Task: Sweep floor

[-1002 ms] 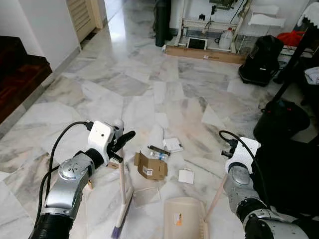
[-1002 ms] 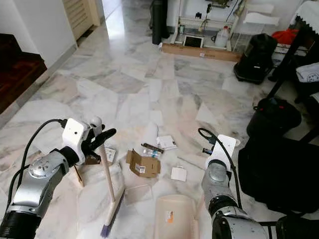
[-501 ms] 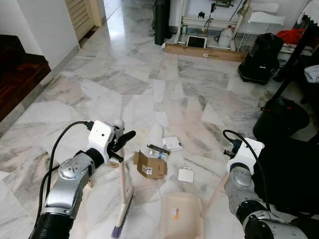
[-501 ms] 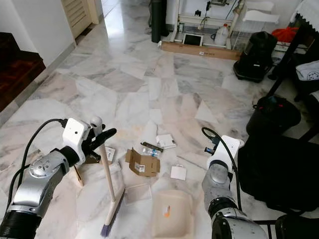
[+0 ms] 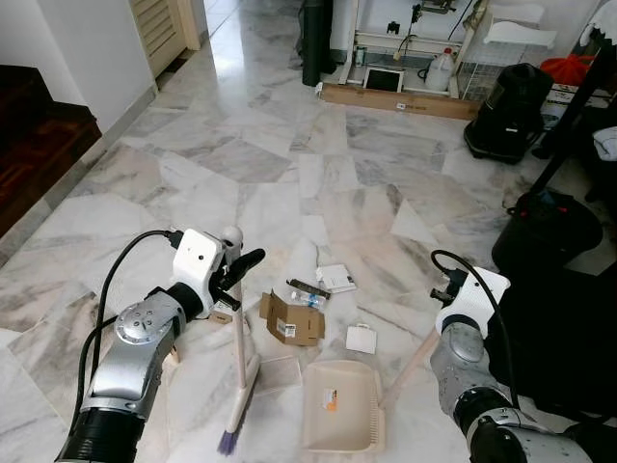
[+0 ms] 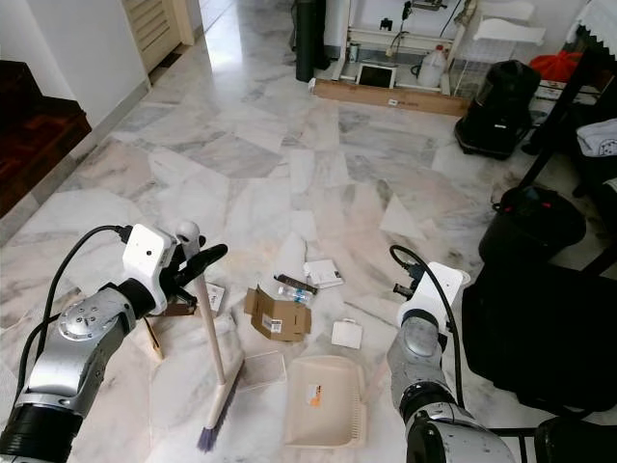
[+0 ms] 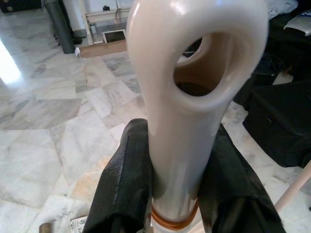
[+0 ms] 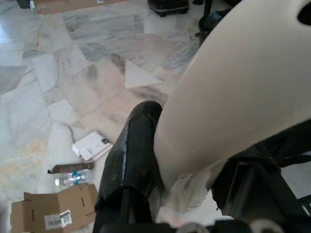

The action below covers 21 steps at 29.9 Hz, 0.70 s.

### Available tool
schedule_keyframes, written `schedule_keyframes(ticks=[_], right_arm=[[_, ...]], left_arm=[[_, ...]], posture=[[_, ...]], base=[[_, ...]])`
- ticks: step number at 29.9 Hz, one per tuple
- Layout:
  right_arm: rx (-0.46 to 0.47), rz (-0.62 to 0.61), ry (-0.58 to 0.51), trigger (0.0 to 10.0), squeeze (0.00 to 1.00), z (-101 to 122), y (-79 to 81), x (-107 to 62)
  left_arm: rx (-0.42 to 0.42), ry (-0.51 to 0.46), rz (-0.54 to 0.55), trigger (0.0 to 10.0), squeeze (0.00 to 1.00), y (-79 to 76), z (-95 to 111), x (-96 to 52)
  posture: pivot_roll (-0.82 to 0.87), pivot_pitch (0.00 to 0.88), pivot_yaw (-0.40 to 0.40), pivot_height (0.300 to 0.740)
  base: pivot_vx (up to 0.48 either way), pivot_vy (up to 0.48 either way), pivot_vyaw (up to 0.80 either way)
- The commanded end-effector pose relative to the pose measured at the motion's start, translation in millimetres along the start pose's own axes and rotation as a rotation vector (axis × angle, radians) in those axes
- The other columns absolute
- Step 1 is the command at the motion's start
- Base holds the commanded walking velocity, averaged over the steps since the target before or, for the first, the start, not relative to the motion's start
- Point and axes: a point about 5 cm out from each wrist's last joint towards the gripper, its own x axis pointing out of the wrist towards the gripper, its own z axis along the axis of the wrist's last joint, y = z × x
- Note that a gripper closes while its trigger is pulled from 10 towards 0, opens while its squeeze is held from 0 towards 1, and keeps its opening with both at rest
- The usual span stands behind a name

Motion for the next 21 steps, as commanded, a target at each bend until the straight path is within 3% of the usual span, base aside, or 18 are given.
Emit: schedule_keyframes(ticks=[1,11,18,21], right_arm=[[-0.013,-0.006,-0.023,10.0,0.0,1,-1.6,-0.1],[-0.031,-0.061,-0.022,10.0,0.0,-1,-6.6,-0.6],[-0.04,-0.069,-0.005,10.0,0.0,-6,-8.5,-2.4],[-0.042,-0.074,0.004,10.0,0.0,-9,-9.3,-3.8]], left_arm=[[0.025,-0.049,-0.01,10.0,0.0,-0.5,11,0.8],[0.098,-0.086,0.046,10.0,0.0,4.4,13,-0.3],[0.115,-0.068,0.123,10.0,0.0,8.5,-4,-1.0],[0.085,-0.043,0.164,10.0,0.0,10.5,-19,-1.0]], posture=[[0.07,0.07,-0.032,0.74],[0.07,0.076,-0.031,0.74],[0.07,0.078,-0.033,0.74],[0.07,0.078,-0.033,0.74]], base=[[0.0,0.0,0.0],[0.0,0.0,0.0],[0.0,0.0,0.0],[0.0,0.0,0.0]])
